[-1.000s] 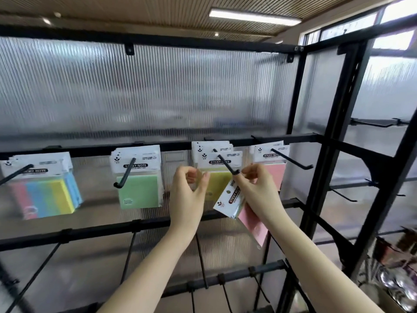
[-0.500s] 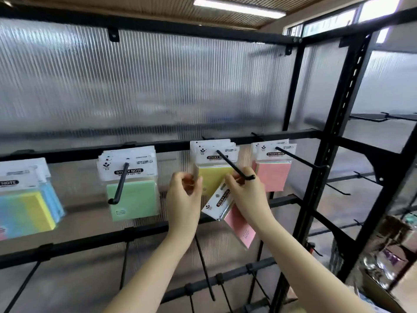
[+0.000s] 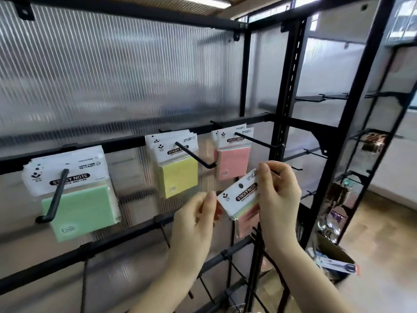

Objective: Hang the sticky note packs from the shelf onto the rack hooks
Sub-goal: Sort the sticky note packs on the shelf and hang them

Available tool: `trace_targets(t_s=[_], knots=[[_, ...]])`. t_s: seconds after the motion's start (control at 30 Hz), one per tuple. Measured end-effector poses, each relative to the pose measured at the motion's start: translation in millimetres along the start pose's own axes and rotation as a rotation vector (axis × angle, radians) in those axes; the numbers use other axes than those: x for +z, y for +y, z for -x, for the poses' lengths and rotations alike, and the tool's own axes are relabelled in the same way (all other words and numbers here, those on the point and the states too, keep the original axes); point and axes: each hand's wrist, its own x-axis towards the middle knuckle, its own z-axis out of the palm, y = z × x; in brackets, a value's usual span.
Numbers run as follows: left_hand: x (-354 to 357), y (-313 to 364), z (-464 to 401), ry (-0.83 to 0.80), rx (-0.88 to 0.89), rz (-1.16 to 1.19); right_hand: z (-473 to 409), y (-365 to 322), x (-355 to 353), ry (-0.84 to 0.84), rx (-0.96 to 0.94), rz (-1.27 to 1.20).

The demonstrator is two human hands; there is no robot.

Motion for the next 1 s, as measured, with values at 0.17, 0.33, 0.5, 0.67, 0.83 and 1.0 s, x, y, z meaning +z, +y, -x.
trace_targets(t_s=[0.17,0.33,0.5,0.67,0.83,1.0], knots=[[32,26,-17,-0.160,0.057,0.018,-15,-6,-19,0.102,-0.032,-0.037],[55,44,-35,-0.079,0.144,0.108,-30,-11,-36,-0.025,0.027,-0.056],[74,49,-50,-0.031,0.144,0.129,-48,-12,-47,-0.051,-0.031,-0.043],[86,46,-61,0.007,0.118,0.125,-69,-1,-49,-0.107,-0.039,-0.084],[90,35,-66,0.103,0.092,0.093,-77,14,-46,-0.238,-0.071,-0.049],[94,18,-68,0.259,0.166,-0.078,-85,35,-37,-0.297,-0.045,-0.088]])
